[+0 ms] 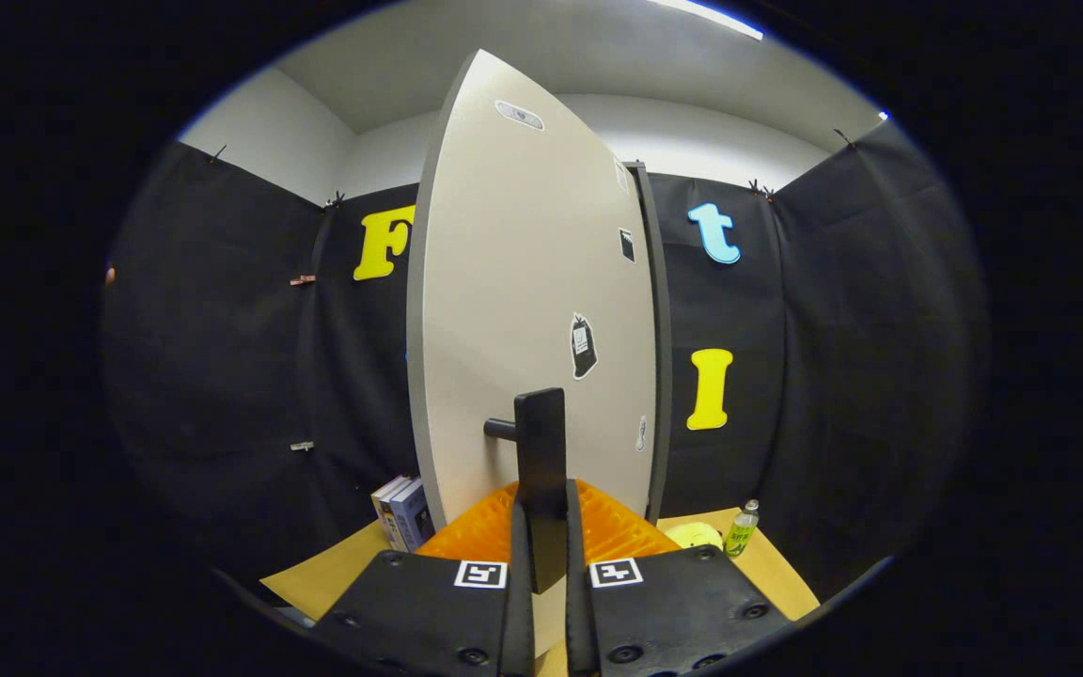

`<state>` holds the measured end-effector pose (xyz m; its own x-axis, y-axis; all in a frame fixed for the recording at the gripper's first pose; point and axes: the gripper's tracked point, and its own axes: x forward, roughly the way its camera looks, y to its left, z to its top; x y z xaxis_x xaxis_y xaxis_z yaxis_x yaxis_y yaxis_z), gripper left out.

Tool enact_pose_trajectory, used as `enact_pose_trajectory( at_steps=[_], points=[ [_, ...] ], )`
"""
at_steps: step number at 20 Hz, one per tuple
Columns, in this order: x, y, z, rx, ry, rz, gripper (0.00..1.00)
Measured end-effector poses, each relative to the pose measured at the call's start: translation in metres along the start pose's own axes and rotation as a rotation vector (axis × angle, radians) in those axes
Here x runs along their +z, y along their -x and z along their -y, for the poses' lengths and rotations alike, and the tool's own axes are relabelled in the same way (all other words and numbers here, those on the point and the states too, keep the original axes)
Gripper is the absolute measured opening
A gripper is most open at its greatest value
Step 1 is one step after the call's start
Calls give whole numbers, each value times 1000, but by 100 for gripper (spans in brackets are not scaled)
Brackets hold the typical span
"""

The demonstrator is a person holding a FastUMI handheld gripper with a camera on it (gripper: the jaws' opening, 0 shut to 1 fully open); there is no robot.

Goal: Open the shoe cabinet door, grab the shoes and put them into the shoe cabinet, then close the shoe cabinet door.

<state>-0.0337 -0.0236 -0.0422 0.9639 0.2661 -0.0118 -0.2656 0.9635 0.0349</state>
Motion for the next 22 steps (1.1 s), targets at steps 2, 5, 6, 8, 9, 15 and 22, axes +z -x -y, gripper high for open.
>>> enact_pose_trajectory(
  at_steps=[2,5,6,8,9,15,22],
  points=[
    [3,4,8,-18,-10,0,17],
    [3,5,17,-46,-23,-2,17],
    [3,6,22,-54,-26,-4,17],
    [6,7,28,-68,-42,2,17],
    [6,6,31,-75,-47,2,17],
    [8,6,57,-195,-35,20,14],
    [14,14,90,-327,-33,51,11]
  ],
)
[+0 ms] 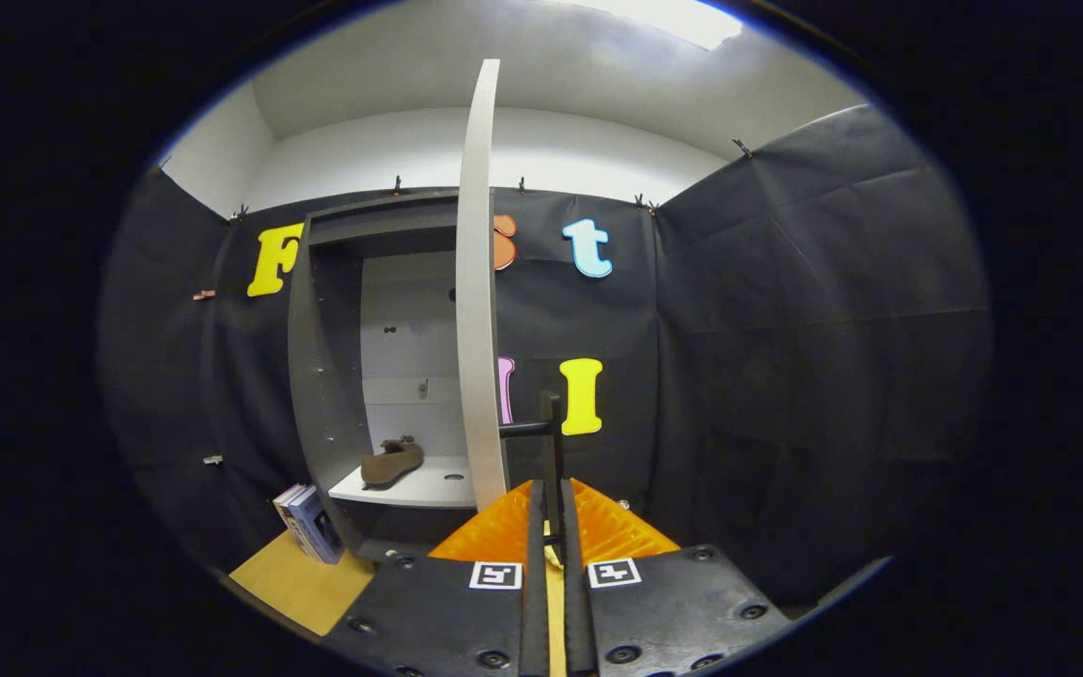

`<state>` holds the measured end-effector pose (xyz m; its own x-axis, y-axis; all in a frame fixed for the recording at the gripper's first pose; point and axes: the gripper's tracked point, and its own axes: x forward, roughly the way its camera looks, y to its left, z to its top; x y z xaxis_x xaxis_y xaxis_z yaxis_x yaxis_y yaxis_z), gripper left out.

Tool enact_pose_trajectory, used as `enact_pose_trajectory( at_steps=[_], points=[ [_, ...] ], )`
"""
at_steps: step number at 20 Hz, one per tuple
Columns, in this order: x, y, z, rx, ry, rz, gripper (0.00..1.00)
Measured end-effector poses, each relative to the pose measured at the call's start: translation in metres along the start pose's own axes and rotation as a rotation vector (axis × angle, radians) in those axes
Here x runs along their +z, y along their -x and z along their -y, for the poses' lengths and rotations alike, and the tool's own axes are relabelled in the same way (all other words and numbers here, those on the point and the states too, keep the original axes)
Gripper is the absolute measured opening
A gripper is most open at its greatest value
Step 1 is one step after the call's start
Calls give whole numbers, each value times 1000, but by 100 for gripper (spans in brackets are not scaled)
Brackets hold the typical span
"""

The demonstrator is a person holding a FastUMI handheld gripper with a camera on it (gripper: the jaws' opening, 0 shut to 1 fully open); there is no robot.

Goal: Open the shoe cabinet door, grab the shoes and put them into the shoe cabinet, then close the shoe cabinet door.

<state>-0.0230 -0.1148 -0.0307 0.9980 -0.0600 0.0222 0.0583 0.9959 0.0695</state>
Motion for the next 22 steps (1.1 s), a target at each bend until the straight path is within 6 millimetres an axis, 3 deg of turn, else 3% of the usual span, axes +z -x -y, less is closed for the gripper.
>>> enact_pose_trajectory(
  at_steps=[3,4,7,8,11,12,13,16,22],
  points=[
    [-2,11,21,-52,43,-2,11],
    [-7,13,19,-36,53,-19,11],
    [-30,37,5,58,91,-103,45],
    [-41,53,0,94,105,-138,52],
    [-80,88,-30,208,130,-258,83],
    [-101,90,-49,231,124,-295,96],
    [-125,87,-68,252,104,-329,100],
    [-205,75,-123,302,43,-487,98],
    [-350,62,-177,340,7,-695,99]
  ],
)
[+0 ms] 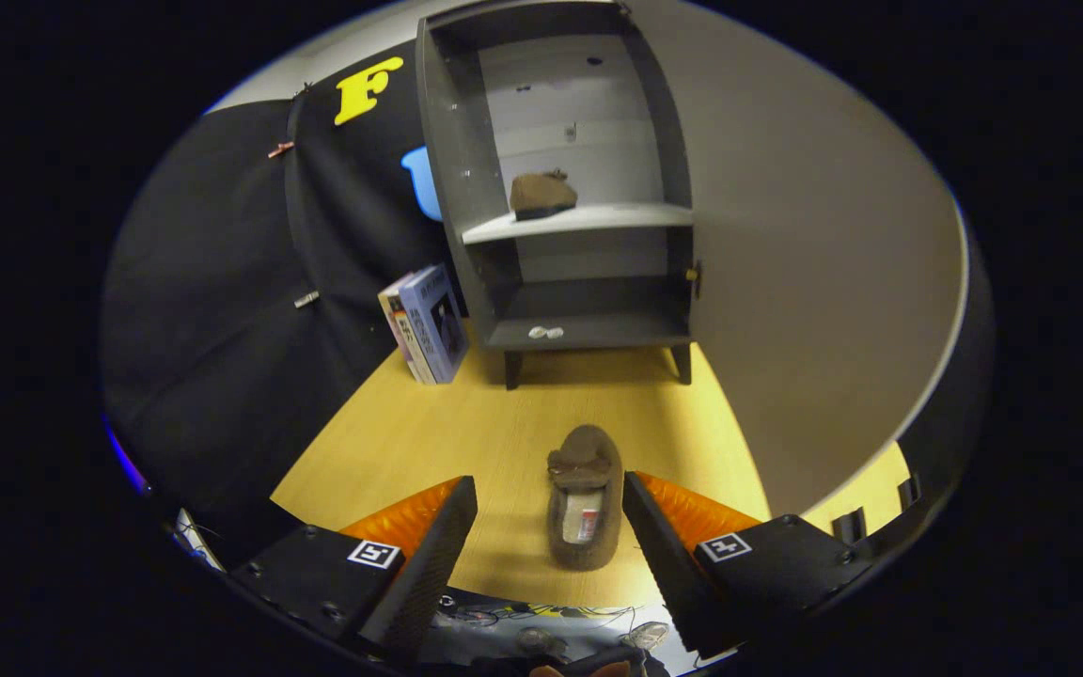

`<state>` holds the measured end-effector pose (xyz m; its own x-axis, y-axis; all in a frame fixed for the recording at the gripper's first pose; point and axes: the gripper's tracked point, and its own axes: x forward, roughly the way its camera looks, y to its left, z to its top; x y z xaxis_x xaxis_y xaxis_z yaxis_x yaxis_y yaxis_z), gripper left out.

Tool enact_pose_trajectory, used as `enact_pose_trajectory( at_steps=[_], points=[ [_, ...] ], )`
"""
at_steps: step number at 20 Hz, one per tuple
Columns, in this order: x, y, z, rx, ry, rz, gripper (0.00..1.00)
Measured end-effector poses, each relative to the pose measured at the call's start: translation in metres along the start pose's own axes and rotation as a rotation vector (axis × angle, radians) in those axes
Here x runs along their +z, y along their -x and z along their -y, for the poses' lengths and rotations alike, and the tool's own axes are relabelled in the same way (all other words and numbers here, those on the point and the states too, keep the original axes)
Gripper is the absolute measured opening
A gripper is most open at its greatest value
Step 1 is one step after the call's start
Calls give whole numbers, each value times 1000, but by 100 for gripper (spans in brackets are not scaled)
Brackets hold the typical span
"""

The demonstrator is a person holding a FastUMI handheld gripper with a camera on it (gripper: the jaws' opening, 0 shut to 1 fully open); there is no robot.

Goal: Open the shoe cabinet door, grab the shoes and put them into the shoe cabinet, then close the shoe cabinet door.

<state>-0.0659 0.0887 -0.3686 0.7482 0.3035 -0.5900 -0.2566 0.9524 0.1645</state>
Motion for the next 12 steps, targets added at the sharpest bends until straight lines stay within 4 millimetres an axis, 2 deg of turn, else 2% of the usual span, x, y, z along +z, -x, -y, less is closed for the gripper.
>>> enact_pose_trajectory(
  at_steps=[4,6,8,10,12],
  points=[
    [-50,-64,8,-18,-22,-70,99],
    [-64,-105,5,-26,-38,-103,99],
    [-79,-135,12,-50,-46,-132,99],
    [-82,-160,16,-72,-70,-119,99],
    [-77,-185,24,-118,-78,-71,77]
  ],
)
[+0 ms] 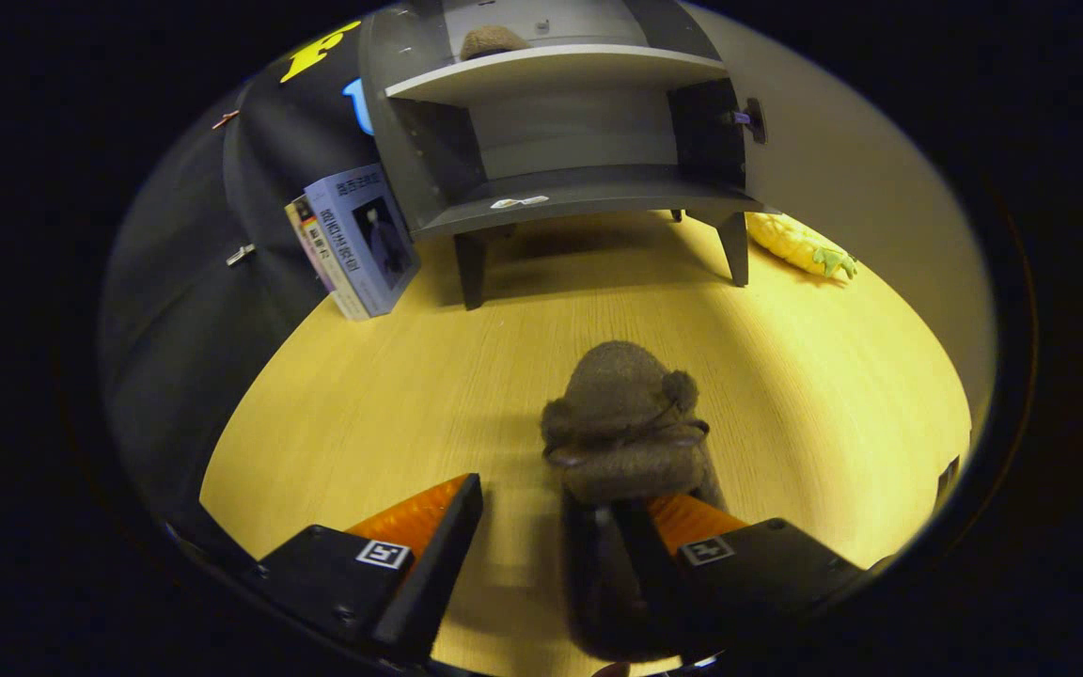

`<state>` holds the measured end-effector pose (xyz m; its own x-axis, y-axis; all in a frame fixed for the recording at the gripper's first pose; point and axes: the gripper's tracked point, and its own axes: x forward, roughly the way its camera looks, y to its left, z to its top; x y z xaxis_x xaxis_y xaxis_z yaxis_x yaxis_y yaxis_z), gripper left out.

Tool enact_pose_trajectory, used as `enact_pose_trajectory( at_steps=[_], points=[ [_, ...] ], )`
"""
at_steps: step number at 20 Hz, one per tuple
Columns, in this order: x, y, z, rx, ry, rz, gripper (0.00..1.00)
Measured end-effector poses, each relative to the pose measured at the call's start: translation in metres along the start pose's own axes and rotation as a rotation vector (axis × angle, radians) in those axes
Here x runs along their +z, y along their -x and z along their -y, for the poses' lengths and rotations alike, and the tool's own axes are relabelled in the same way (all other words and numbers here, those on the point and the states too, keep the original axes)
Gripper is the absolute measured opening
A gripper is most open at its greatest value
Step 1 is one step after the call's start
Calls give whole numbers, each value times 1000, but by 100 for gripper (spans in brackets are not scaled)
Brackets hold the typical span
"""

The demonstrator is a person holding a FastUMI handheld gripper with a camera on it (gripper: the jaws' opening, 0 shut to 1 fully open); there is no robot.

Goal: Open the shoe cabinet door, grab the shoes and put them into the shoe cabinet, then close the shoe cabinet door.

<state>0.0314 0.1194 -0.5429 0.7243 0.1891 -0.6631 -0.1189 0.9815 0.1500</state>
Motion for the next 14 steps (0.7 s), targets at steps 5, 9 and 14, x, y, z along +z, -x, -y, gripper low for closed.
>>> enact_pose_trajectory(
  at_steps=[5,9,14],
  points=[
    [20,-14,22,-96,-22,100,22],
    [66,19,20,-61,-28,128,10],
    [176,94,15,-56,-8,180,10]
  ],
)
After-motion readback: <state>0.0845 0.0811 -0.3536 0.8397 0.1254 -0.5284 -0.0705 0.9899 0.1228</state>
